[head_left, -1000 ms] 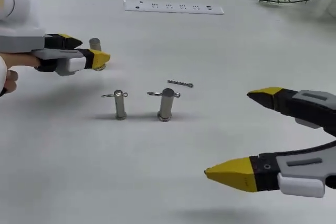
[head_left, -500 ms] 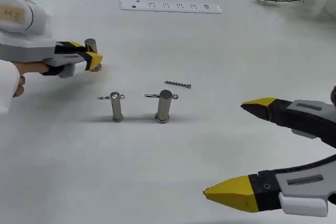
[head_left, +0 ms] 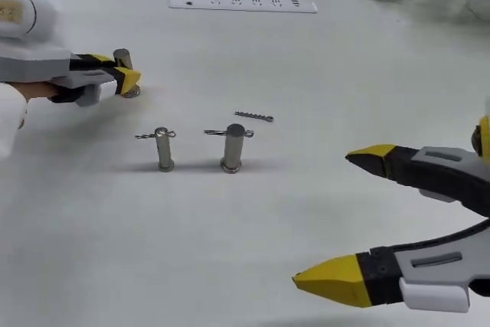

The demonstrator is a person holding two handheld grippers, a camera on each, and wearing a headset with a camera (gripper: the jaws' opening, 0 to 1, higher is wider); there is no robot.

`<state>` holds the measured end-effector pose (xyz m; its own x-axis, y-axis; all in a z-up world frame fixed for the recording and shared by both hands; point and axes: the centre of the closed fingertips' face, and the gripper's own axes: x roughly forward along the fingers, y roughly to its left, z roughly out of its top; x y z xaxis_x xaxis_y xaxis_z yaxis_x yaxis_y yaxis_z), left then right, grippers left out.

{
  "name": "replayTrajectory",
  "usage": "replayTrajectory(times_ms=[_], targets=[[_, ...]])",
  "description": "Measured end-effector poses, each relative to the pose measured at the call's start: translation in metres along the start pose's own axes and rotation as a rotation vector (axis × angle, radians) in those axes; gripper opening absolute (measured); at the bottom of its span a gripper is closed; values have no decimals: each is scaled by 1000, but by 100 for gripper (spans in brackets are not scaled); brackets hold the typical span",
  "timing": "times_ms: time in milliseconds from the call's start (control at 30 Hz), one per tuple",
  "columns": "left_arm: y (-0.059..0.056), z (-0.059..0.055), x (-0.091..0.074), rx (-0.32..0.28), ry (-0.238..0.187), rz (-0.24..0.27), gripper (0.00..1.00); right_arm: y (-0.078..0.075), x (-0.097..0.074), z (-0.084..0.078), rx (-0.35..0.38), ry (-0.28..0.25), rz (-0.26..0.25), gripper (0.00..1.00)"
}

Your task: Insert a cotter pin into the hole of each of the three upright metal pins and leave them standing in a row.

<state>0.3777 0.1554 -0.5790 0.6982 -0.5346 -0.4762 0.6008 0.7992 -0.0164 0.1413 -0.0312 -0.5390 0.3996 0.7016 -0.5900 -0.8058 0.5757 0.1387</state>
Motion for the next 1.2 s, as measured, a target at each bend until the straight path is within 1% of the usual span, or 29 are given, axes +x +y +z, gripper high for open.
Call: replayTrajectory(times_ms=[67,100,200,233,300,367,433,467,600,700,767,800,867,900,967,1000,1067,1100,1167,1200], targets=[[1,0,-5,-17,-3,-2,9,-1,0,0,1,-5,-2,93],[3,0,-9,-34,4,8,9,-1,-1,1,0,-5,-2,93],[5,5,-21,-25,-9,10,9,-1,-1,3,-5,-14,2,92],[5,7,-25,-28,-16,9,9,-1,-1,4,-5,-15,2,92],[7,16,-38,-11,-32,11,9,-1,-1,4,-3,-18,0,92],[7,21,-48,-3,-44,15,9,-2,-1,4,1,-18,-3,92],[6,27,-59,-15,-57,23,9,-3,-2,5,-1,-24,-11,92],[-2,31,-69,-9,-66,29,9,-3,-3,5,-5,-26,-11,92],[-12,40,-90,-9,-91,31,9,1,-6,9,-18,-43,-5,92],[-23,46,-106,6,-110,17,9,5,-7,11,-24,-52,2,92],[-29,49,-112,4,-119,10,9,6,-10,12,-29,-62,2,92],[-34,50,-116,7,-121,2,9,7,-10,13,-28,-66,3,91],[-42,52,-122,8,-128,-6,9,8,-13,13,-28,-72,2,91],[-49,53,-125,15,-131,-17,9,8,-13,12,-29,-74,1,91],[-60,53,-130,41,-128,-31,9,8,-16,12,-32,-76,-3,91],[-63,53,-131,48,-127,-37,9,7,-17,11,-33,-78,-9,91],[-72,52,-134,64,-130,-50,9,7,-20,11,-32,-82,-14,91],[-79,51,-135,60,-132,-59,9,7,-21,11,-31,-86,-16,91],[-97,50,-137,78,-136,-88,9,7,-23,11,-29,-92,-21,91],[-103,49,-137,84,-136,-100,9,7,-25,11,-29,-96,-24,91]])
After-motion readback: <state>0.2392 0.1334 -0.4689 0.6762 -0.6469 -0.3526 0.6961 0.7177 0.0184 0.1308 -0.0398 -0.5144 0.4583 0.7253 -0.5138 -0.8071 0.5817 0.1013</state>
